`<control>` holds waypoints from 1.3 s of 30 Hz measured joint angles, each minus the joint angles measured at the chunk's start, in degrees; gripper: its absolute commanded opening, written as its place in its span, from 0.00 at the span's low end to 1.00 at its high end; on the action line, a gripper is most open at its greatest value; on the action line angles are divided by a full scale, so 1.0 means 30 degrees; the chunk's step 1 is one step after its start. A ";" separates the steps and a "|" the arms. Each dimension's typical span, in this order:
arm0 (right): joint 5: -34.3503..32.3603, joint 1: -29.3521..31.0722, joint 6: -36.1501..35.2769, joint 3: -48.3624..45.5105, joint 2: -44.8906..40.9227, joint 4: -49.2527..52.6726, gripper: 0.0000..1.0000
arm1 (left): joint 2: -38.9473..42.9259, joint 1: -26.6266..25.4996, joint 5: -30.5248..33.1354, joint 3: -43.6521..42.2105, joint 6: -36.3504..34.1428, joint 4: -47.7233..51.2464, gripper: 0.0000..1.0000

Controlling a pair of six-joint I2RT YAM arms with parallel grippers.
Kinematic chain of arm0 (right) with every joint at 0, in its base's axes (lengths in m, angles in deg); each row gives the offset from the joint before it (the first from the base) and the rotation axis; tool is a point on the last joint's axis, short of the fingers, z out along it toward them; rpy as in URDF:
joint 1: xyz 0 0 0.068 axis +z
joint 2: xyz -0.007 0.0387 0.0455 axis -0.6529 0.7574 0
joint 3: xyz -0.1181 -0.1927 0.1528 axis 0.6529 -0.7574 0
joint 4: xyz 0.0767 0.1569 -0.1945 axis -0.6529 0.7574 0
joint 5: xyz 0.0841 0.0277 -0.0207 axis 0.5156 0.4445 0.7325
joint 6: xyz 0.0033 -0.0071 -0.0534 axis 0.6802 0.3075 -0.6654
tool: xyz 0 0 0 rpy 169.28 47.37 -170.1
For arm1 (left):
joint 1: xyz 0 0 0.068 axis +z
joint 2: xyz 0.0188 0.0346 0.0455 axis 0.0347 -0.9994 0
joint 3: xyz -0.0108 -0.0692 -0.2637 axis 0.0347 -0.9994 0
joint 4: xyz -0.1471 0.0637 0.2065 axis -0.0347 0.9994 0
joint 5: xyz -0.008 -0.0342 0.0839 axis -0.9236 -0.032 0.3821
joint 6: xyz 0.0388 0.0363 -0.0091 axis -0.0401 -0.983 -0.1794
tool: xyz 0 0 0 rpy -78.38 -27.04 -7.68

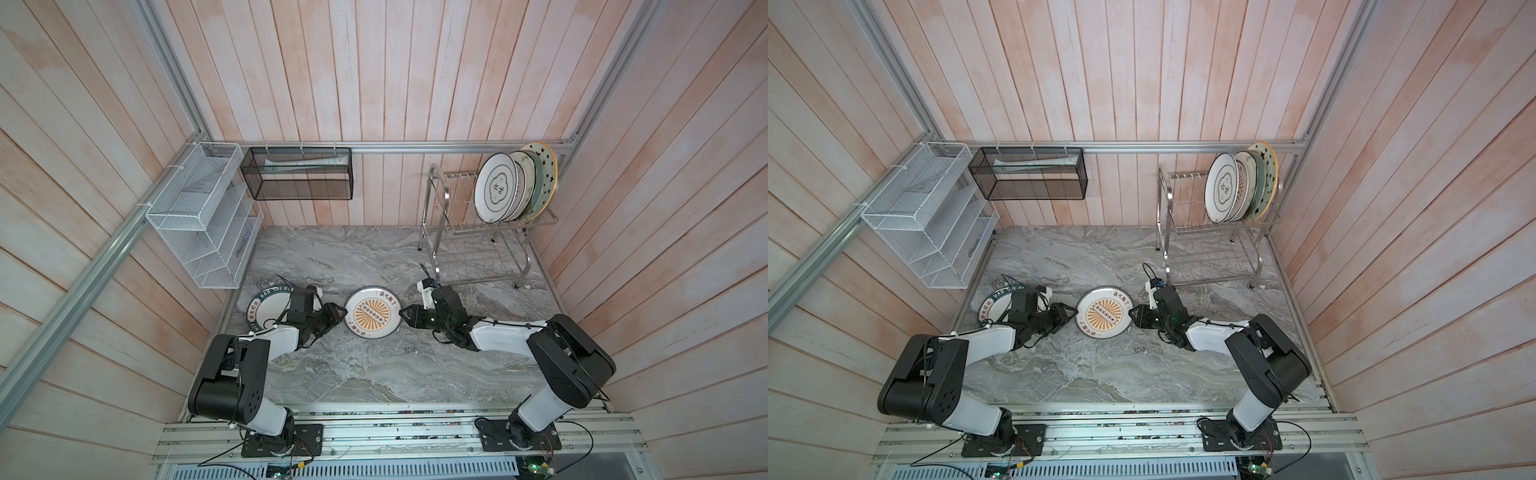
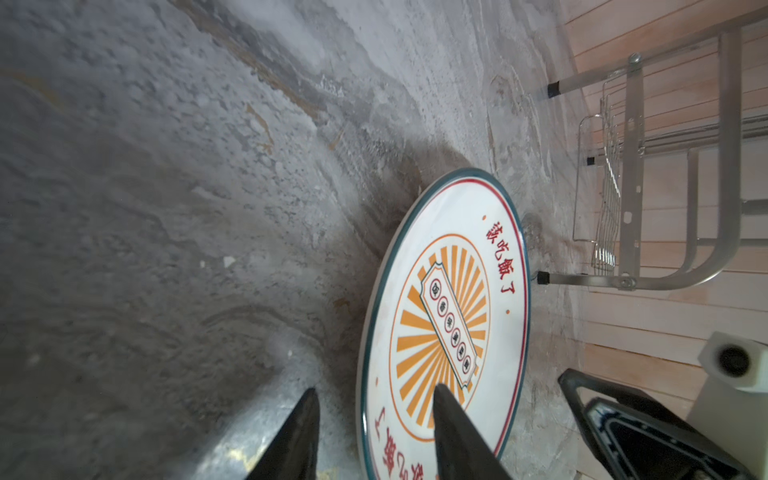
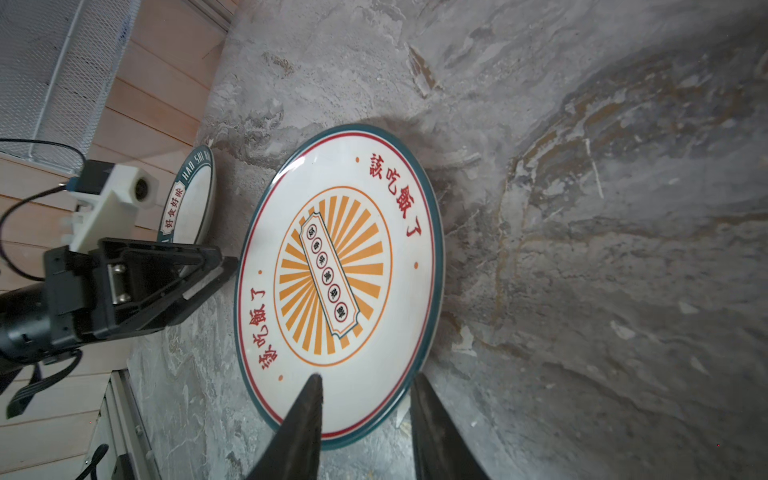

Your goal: Load the plates into the dish rack

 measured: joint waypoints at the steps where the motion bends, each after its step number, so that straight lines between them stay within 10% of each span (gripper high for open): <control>1: 0.0124 -0.0029 0.0051 0.0015 0.0182 0.0109 0.37 | 0.0219 0.0007 0.0087 0.0066 -0.0073 0.0211 0.46; 39: 0.4022 -0.1428 0.3694 0.0481 0.4204 -0.3483 0.37 | -0.1552 -0.0750 -0.0189 0.0823 -0.0495 0.0044 0.32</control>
